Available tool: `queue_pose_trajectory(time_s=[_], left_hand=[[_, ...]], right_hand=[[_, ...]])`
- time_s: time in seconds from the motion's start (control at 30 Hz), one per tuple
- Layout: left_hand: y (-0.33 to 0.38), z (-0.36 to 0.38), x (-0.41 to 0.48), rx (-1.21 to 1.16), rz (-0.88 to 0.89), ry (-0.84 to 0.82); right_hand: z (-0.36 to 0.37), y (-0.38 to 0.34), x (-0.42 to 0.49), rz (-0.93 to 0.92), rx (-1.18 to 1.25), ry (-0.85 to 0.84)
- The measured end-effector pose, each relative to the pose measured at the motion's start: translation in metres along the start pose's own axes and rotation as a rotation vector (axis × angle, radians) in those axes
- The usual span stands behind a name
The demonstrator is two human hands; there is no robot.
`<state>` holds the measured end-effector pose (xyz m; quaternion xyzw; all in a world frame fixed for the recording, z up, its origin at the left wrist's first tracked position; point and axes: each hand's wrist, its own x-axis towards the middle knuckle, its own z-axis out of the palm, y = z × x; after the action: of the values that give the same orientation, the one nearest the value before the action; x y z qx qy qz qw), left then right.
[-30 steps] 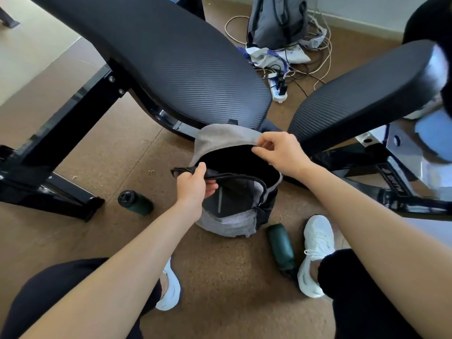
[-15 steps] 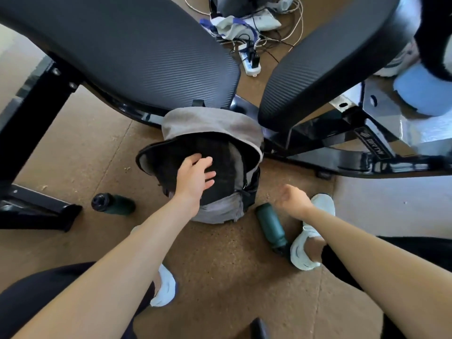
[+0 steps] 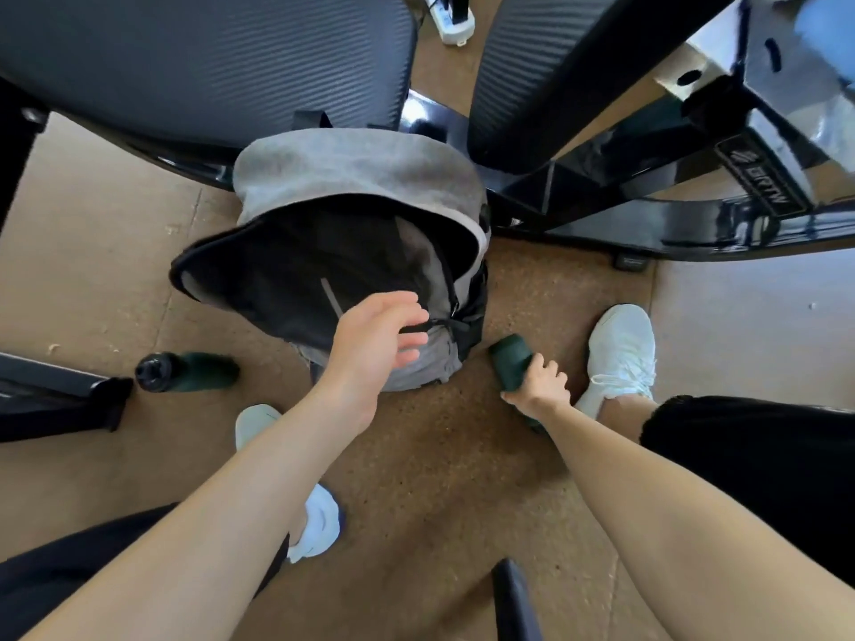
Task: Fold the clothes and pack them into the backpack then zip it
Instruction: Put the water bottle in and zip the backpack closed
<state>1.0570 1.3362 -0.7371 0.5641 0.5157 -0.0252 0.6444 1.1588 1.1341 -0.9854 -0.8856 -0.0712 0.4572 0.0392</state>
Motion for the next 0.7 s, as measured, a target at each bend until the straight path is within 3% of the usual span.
queue_pose_trajectory(time_s=[0.1, 0.2, 0.27, 0.43, 0.57, 0.7], left_hand=[[-0.001, 0.003, 0.0, 0.077, 0.017, -0.008], [-0.003, 0.005, 0.001, 0.308, 0.22, 0.0], [-0.001, 0.009, 0.003, 0.421, 0.336, -0.031], [0.005, 0.045, 0.04, 0.599, 0.432, -0.074], [0.007, 0.075, 0.081, 0.696, 0.328, 0.035], [0.002, 0.075, 0.112, 0.737, 0.137, 0.017]], right_hand=[[0.005, 0.005, 0.01, 0.041, -0.019, 0.028], [-0.001, 0.011, 0.015, 0.053, 0.091, -0.002], [-0.01, 0.012, 0.011, 0.052, 0.284, 0.01], [-0.039, -0.001, -0.014, 0.08, 0.915, -0.023], [-0.069, -0.009, -0.036, 0.004, 1.206, -0.139], [-0.094, -0.008, -0.049, 0.0, 1.474, -0.315]])
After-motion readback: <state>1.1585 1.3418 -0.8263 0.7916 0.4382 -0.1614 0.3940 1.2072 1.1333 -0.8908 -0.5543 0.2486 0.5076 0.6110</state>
